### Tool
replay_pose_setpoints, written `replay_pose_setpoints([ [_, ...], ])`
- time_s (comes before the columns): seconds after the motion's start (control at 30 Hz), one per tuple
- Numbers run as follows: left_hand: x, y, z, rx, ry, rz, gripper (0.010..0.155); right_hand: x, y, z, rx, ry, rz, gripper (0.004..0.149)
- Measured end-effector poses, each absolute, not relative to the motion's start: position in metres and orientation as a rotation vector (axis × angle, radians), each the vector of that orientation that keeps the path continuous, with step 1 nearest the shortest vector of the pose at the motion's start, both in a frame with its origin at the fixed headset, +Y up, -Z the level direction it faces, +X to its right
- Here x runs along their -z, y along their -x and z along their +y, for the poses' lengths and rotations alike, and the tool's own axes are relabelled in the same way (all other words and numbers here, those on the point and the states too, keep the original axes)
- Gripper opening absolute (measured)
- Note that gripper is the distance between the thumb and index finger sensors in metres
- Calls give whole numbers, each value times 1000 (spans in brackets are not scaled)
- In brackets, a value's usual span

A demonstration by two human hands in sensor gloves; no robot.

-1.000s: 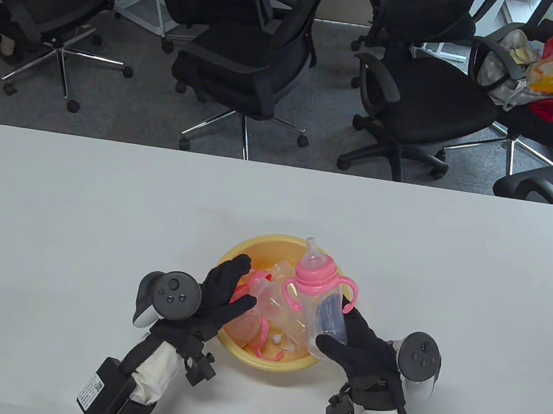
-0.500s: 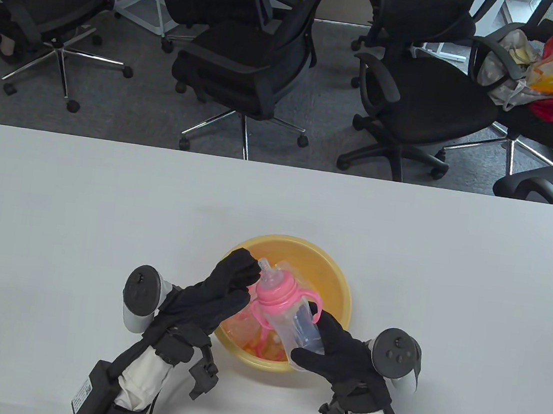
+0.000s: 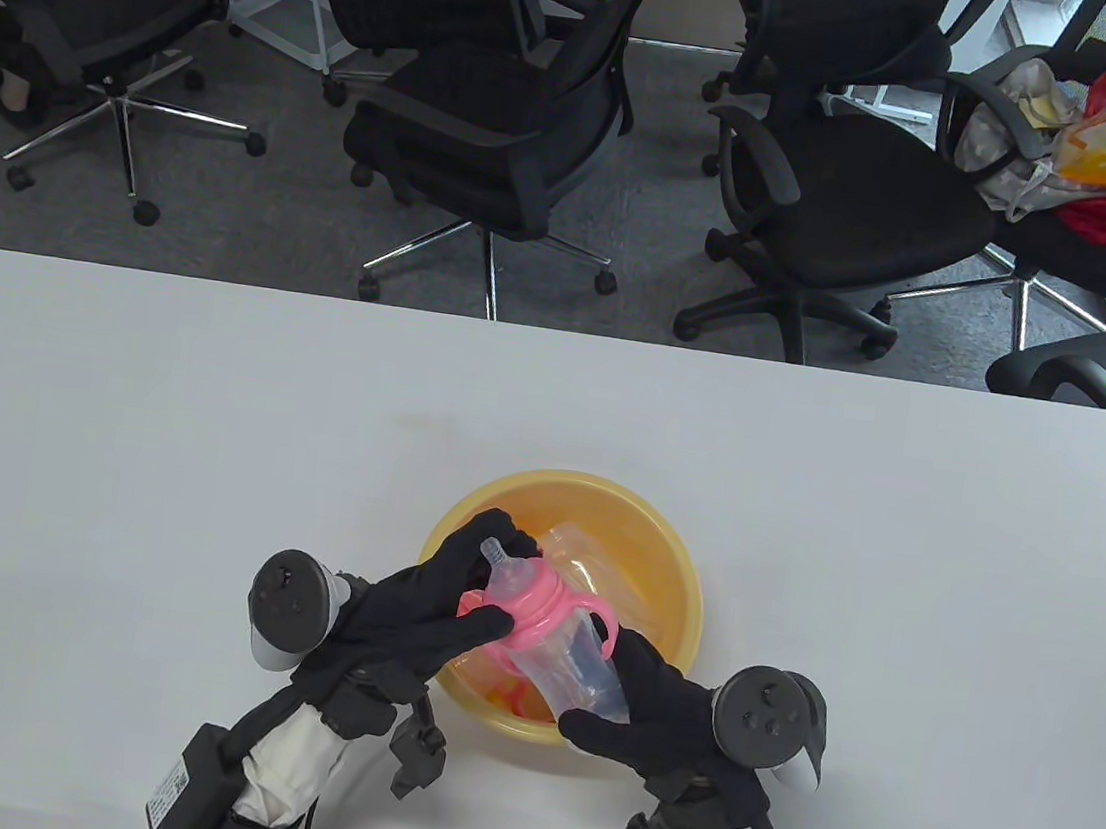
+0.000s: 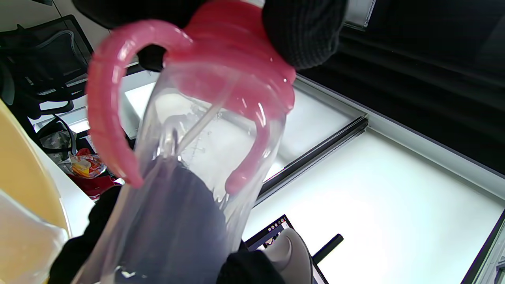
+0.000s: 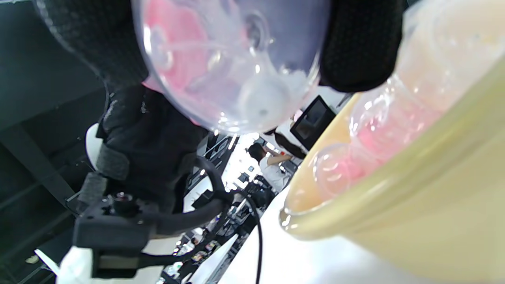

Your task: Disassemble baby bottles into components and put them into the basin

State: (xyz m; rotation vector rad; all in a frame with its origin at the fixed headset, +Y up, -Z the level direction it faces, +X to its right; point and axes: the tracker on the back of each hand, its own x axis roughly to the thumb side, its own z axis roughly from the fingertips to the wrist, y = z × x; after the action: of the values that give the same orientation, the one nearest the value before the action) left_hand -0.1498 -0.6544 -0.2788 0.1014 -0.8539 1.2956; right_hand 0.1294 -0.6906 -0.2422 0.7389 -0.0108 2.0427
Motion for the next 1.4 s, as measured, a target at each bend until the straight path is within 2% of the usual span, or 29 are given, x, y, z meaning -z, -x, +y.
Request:
replay_pose_setpoints([
  [0.23, 279, 149, -655, -1289, -141, -827, 73, 236, -123, -688, -2152, -699, -155, 90],
  [0.27, 277, 147, -657, -1243, -157, -766, 73, 231, -120, -685, -2278, -604, -288, 90],
  [0.3, 277, 146, -659, -1171, -192, -753, 73, 232, -118, -683, -2416, -646, -349, 90],
  [0.47, 279, 142, -667, -1246, -197, -657, 81, 231, -121, -682, -2413, -645, -325, 90],
  [0.63, 280, 157, -664, -1338, -201, -636, 84, 232, -124, -683, -2323, -656, -308, 89],
  [0.73, 284, 160, -662, -1448, -118, -752, 78, 233, -123, -683, -2284, -684, -269, 89],
  [0.83, 288, 161, -661, -1537, -24, -837, 63, 232, -122, -684, -2289, -696, -254, 89],
  [0.93, 288, 164, -660, -1514, -121, -769, 52, 232, -120, -685, -2288, -709, -237, 89],
  [1.13, 287, 173, -661, -1365, -228, -652, 50, 232, -118, -685, -2305, -736, -231, 88],
  [1.2, 288, 174, -662, -1394, -159, -683, 58, 231, -117, -685, -2312, -734, -239, 89],
  [1.3, 291, 173, -662, -1505, 22, -809, 72, 231, -117, -685, -2317, -730, -242, 88],
  [1.4, 295, 173, -660, -1489, 208, -932, 68, 232, -119, -686, -2308, -720, -241, 88],
])
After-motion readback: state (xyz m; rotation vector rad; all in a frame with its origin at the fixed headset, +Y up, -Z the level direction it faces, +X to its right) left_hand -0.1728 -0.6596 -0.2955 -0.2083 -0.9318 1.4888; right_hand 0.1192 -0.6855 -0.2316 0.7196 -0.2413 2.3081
